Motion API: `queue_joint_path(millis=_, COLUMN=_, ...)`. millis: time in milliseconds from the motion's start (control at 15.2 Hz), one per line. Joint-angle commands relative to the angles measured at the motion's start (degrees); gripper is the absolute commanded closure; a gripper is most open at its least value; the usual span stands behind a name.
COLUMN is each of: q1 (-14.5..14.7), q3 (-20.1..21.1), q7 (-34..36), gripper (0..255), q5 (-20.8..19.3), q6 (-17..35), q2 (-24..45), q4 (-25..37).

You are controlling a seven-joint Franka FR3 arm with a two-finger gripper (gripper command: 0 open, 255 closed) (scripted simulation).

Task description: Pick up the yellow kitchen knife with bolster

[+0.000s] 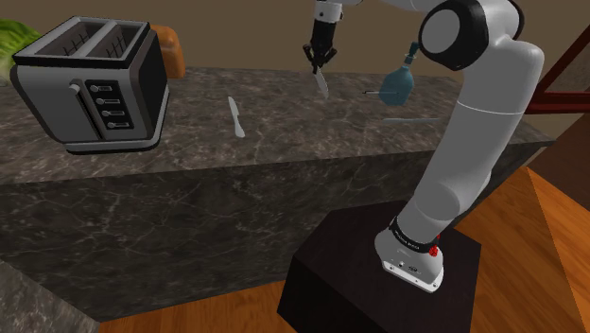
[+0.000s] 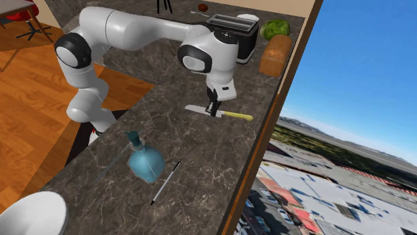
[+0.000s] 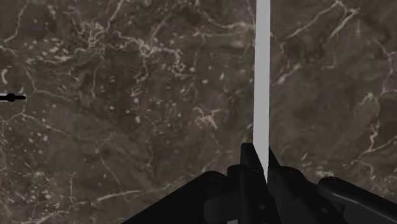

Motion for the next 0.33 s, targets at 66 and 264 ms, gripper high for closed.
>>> queue_joint_path(millis=66, q1=-0.06, q3=0.00, q7=0.18, gripper=255, q5=0.04, q6=-2.48, q2=0.26, q4=2.72)
queue_joint_path(millis=264, q1=-0.10, q3=-0.02, q7=0.22, gripper=255, q5=0.05, q6=-3.42, q2=0.38, q4=3.77)
